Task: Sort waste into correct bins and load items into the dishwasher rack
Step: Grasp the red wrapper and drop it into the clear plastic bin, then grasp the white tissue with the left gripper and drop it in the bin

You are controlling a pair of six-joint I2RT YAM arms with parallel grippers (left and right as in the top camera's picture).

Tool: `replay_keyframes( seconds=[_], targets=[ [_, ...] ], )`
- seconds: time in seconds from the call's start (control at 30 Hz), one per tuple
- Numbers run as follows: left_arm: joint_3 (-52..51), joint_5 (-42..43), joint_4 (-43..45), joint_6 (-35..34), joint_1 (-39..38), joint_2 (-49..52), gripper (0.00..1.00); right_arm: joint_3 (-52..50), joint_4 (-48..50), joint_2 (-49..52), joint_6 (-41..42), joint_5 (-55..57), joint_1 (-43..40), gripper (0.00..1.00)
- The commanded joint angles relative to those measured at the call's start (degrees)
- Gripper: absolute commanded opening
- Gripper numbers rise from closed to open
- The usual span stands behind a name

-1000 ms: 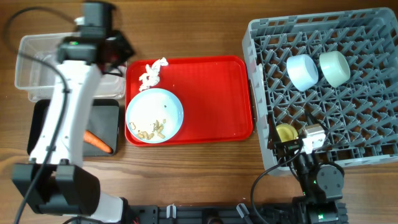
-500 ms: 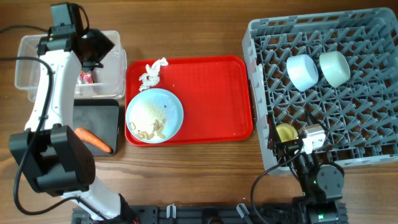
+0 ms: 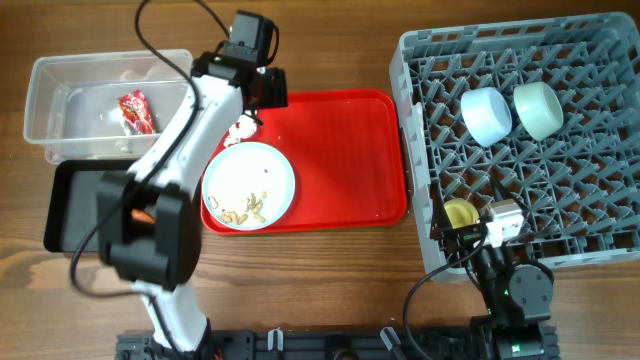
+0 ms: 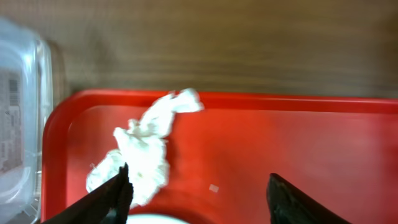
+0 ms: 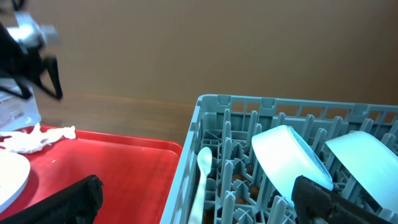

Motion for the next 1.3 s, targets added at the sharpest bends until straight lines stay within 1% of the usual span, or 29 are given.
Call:
replay_keyframes(
  seconds=[0.0,0.03,0.17,0.23,0.27,0.37,0.43,0.53,0.6,0.67,0.77,0.83,0.93,0.97,1.03,1.07,1.13,1.2,1.23,1.27],
  targets=[
    [0.57,-4.83,0.07,-3.3,2.29,6.29,0.67,-0.07,0.11,-0.31,0.02,-1.05,-0.17,1.0],
    [0.57,-4.85,0.11,-3.43,2.67,8.07,0.65,-0.07,0.11,-0.31,0.04,-1.05,-0.17,1.0],
    [0.57,-5.05,0.5,-3.43,2.91,11.06,0.62,-0.07,0.11,-0.31,0.02,-1.05,-0.17,1.0],
    [0.57,-5.05,1.4,-3.41,2.86,11.41,0.52,-0.07,0.11,-0.31,0.02,-1.05,-0.17,1.0],
    [0.63,-5.05,1.86,-3.41,2.8,11.39,0.43,-0.07,0.11,-0.31,0.04,-1.05,-0.17,1.0],
    [2.6,-5.05,1.33,-3.41,2.75,10.4,0.12,-0.07,0.11,-0.31,0.0,-1.05,-0.17,1.0],
    [5.42,-5.03,-0.13,-3.43,3.19,9.01,0.04,-0.07,0.11,-0.31,0.02,-1.05,-0.17,1.0],
    [11.19,-5.01,-3.3,-4.04,4.42,5.75,0.04,-0.07,0.11,-0.31,0.02,-1.05,-0.17,1.0],
    [15.34,-4.94,-6.6,-6.05,5.64,2.84,0.04,-0.07,0.11,-0.31,0.02,-1.05,-0.17,1.0],
    [17.4,-4.26,-9.77,-8.57,7.23,-0.31,0.04,-0.07,0.11,-0.31,0.02,-1.05,-0.17,1.0],
    [17.4,-4.0,-13.29,-10.95,10.03,-3.41,0.04,-0.07,0.11,-0.31,0.02,-1.05,-0.17,1.0],
    [17.4,-4.04,-16.04,-10.93,12.81,-3.85,0.04,-0.07,0.11,-0.31,0.02,-1.05,-0.17,1.0],
    [16.17,-4.0,-15.96,-10.97,16.85,-2.8,0.04,-0.07,0.11,-0.31,0.04,-1.05,-0.17,1.0],
    [15.54,-3.91,-14.78,-10.97,18.18,-2.25,0.08,-0.07,0.11,-0.31,0.04,-1.05,-0.17,1.0],
    [15.08,-2.69,-13.14,-10.93,20.13,-0.76,0.51,-0.07,0.11,-0.31,0.04,-1.05,-0.17,1.0],
    [15.08,-1.36,-13.05,-10.84,20.9,-0.11,0.68,-0.07,0.11,-0.31,0.02,-1.05,-0.17,1.0],
    [15.08,3.89,-15.39,-9.22,21.79,0.22,0.73,-0.07,0.11,-0.31,0.02,-1.05,-0.17,1.0],
    [15.1,9.46,-18.78,-8.96,21.77,-0.72,0.74,-0.07,0.11,-0.31,0.04,-1.05,-0.17,1.0],
    [15.08,13.03,-21.2,-8.5,20.92,-1.86,0.72,-0.07,0.11,-0.31,0.02,-1.05,-0.17,1.0],
    [15.08,14.56,-22.36,-7.52,20.02,-2.62,0.66,-0.07,0.11,-0.31,0.04,-1.05,-0.17,1.0]
  ],
)
